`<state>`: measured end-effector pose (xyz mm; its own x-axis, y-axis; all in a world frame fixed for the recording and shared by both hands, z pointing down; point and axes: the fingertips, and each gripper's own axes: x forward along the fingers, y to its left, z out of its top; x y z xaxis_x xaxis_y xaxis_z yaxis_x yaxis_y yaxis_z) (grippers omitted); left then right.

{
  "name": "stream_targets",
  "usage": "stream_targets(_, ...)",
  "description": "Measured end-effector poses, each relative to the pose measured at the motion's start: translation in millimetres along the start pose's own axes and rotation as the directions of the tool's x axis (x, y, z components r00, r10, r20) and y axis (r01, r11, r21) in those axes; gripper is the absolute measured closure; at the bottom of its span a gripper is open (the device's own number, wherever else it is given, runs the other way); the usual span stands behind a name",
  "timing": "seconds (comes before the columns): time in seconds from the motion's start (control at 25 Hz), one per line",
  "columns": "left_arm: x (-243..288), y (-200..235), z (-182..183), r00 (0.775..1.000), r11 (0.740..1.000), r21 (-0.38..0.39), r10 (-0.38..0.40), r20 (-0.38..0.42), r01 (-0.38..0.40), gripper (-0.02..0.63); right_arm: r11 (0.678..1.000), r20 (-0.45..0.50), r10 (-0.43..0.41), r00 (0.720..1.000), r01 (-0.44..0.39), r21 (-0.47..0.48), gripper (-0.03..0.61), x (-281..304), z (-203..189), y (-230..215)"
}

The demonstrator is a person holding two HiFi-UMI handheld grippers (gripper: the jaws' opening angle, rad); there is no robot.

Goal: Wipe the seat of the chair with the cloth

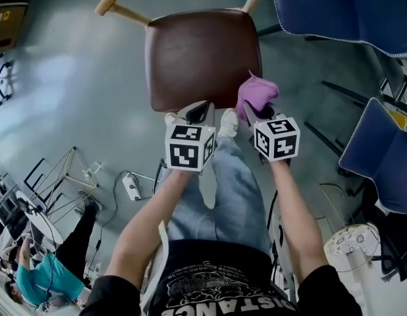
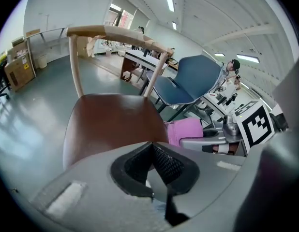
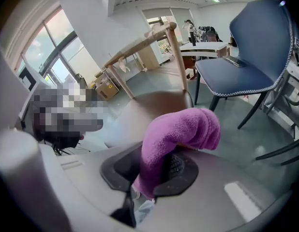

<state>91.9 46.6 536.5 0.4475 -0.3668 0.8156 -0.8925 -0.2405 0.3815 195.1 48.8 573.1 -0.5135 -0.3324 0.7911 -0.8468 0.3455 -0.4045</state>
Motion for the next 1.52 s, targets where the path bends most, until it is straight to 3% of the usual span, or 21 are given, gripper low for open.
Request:
stream_targets(0.36, -84, -21, 52, 0.992, 0.997, 0.069, -0.052, 0.117, 0.044, 0.614, 0.995, 0.129, 0.077, 0.989, -0.068, -0.074, 0.514, -54, 81, 92)
stream_targets(0.6, -140, -34, 79, 0.975, 0.994, 0.098, -0.069, 0.209, 0.050, 0.614, 0.983, 0.225, 0.150, 0.963, -0.122, -0.133, 0.514, -97, 120, 151)
stream_targets(0.76, -180, -41, 95, 0.958, 0.991, 0.122, -0.088, 0.274, 0.056, 0.614, 0.974, 0.267, 0.145, 0.953, -0.089, -0.209, 0.514, -122, 140, 183)
stream_targets(1.16, -231, -56, 119, 0.919, 0.981, 0.189, -0.105, 0.381, 0.034, 0.614, 0.962, 0.350, 0.120, 0.929, -0.022, -0.273, 0.518, -170, 165, 217)
stream_targets(1.52, -245, -60, 129, 0.902, 0.974, 0.225, -0.120, 0.414, 0.027, 0.614, 0.960, 0.386, 0.121, 0.915, -0.009, -0.280, 0.518, -182, 168, 225)
